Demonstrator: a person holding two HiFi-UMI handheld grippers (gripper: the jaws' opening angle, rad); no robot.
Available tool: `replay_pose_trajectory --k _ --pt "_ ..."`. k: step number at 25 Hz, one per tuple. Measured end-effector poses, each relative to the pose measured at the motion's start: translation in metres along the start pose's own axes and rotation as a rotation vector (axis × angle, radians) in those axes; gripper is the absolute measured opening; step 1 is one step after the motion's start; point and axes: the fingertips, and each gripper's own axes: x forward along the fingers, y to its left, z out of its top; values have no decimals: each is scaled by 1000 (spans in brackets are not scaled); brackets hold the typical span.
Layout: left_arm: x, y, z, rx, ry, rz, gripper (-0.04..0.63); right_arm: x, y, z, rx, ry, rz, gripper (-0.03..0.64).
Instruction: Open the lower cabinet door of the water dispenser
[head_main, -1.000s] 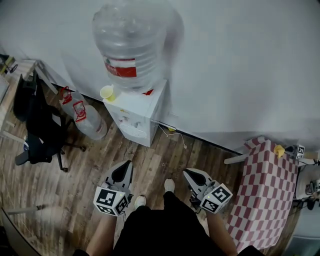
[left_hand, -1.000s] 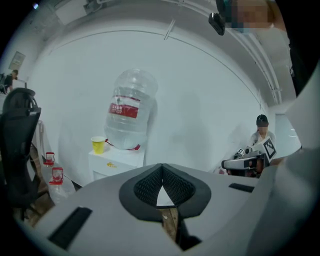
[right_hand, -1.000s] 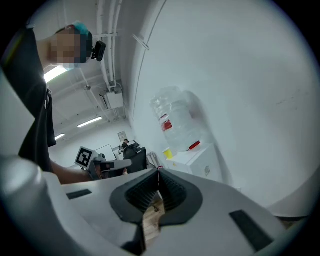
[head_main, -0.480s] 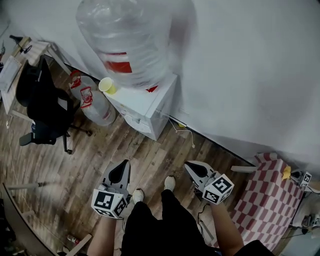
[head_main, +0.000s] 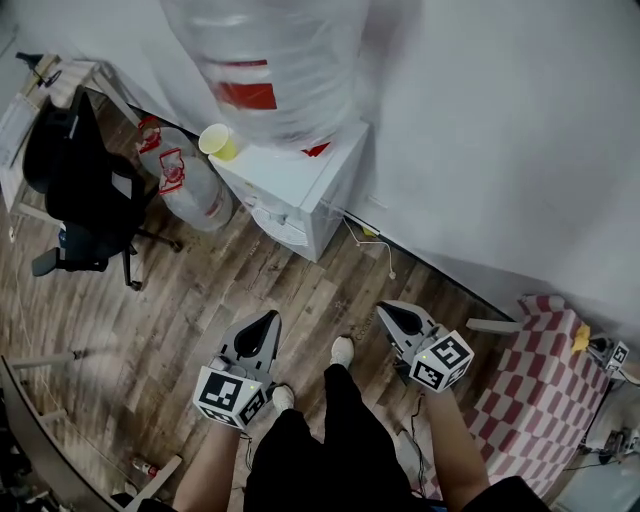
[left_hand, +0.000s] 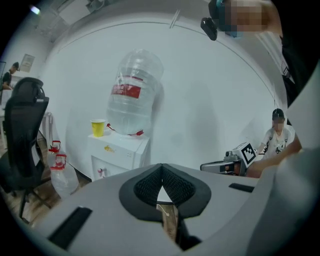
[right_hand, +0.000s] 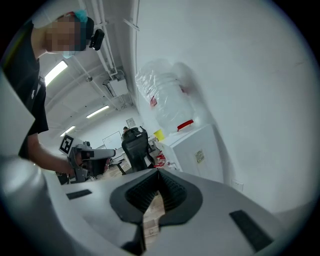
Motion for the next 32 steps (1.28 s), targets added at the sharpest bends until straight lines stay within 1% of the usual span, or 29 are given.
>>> replay_pose_trajectory --k 2,6,9,14,18,21,25,28,32 --pt "-2 9 -13 -3 8 -19 14 4 0 -8 3 -13 -24 23" --pt "6 34 -48 1 30 -23 14 22 -9 -27 -17 -47 -106 21" --pt "25 52 -83 -9 25 -33 14 49 -25 -54 -14 -70 -126 21" --pt "61 75 -148 -11 19 -84 14 95 -55 -106 -41 -80 -125 21" --pt "90 102 -192 0 -17 -86 14 127 -84 -150 -99 -61 -120 21" --pt "120 122 -223 24 -51 -88 14 152 -112 -181 -124 -72 -108 21" --pt "153 143 -268 12 -83 -86 14 185 -142 -229 -137 -78 -74 21" --pt "177 159 -304 15 -92 -90 14 210 -163 -261 -151 -87 -66 21" --pt "205 173 -341 24 -114 -98 14 241 -184 -299 -208 -77 -58 21"
